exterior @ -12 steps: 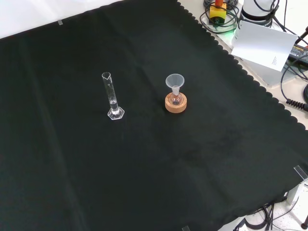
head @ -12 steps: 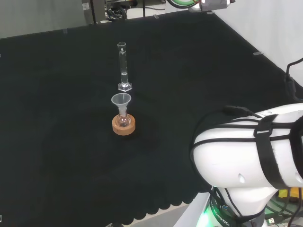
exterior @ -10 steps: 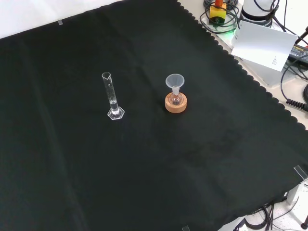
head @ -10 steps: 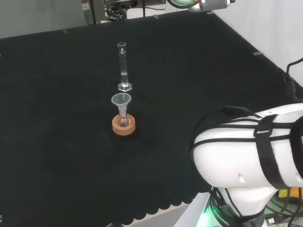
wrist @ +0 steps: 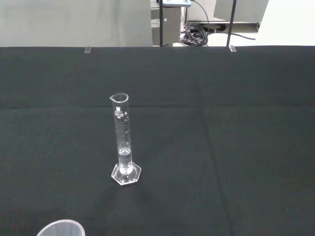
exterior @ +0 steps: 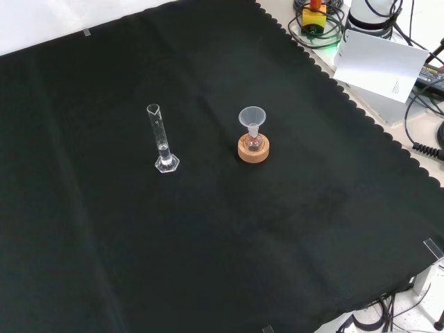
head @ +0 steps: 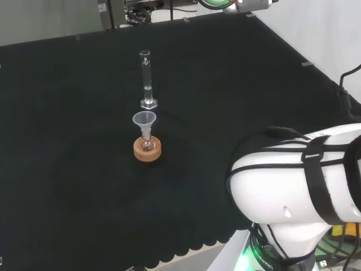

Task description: Pick up the graduated cylinder.

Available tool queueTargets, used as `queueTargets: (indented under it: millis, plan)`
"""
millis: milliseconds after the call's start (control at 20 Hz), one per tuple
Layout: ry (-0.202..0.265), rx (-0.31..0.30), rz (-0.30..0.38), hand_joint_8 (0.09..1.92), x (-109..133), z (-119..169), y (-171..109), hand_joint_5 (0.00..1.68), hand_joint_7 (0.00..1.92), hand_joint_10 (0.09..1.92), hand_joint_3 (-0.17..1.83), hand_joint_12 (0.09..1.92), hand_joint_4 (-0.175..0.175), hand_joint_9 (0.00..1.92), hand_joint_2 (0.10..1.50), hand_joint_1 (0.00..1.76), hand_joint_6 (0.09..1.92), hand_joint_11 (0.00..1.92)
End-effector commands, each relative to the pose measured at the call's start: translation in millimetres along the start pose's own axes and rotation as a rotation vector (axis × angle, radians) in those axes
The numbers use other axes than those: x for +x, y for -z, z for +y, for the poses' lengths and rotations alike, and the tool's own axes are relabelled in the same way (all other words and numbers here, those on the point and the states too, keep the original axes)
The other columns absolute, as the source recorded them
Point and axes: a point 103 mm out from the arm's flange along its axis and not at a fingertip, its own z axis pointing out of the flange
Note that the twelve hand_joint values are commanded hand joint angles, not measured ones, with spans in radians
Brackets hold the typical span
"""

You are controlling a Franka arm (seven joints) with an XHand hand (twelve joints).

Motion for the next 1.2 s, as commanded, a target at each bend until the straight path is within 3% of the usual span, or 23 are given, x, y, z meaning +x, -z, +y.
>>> queueTargets:
  millis: [50,300,450,750,950,1200]
  plan:
    - [-0.031,0.008,0.006,0.42,-13,6,-13,0.22,0.0,0.67,0.34,1.36,-0.025,0.13,1.22,0.07,0.09,0.06]
    - [-0.07,0.036,0.033,0.43,-29,17,-42,0.23,0.0,0.67,0.33,1.36,-0.028,0.14,1.23,0.09,0.09,0.06]
    - [-0.069,0.043,0.038,0.44,-36,33,-61,0.23,0.0,0.67,0.32,1.37,-0.029,0.14,1.23,0.1,0.09,0.06]
    - [-0.021,-0.002,0.08,0.48,-47,86,-105,0.26,0.03,0.68,0.28,1.37,-0.037,0.18,1.18,0.23,0.09,0.07]
    - [0.014,-0.035,0.151,0.52,-54,128,-145,0.29,0.07,0.69,0.27,1.37,-0.044,0.23,1.15,0.32,0.09,0.09]
    - [0.048,-0.007,0.219,0.58,-50,171,-194,0.33,0.12,0.69,0.27,1.36,-0.051,0.31,1.1,0.41,0.09,0.15]
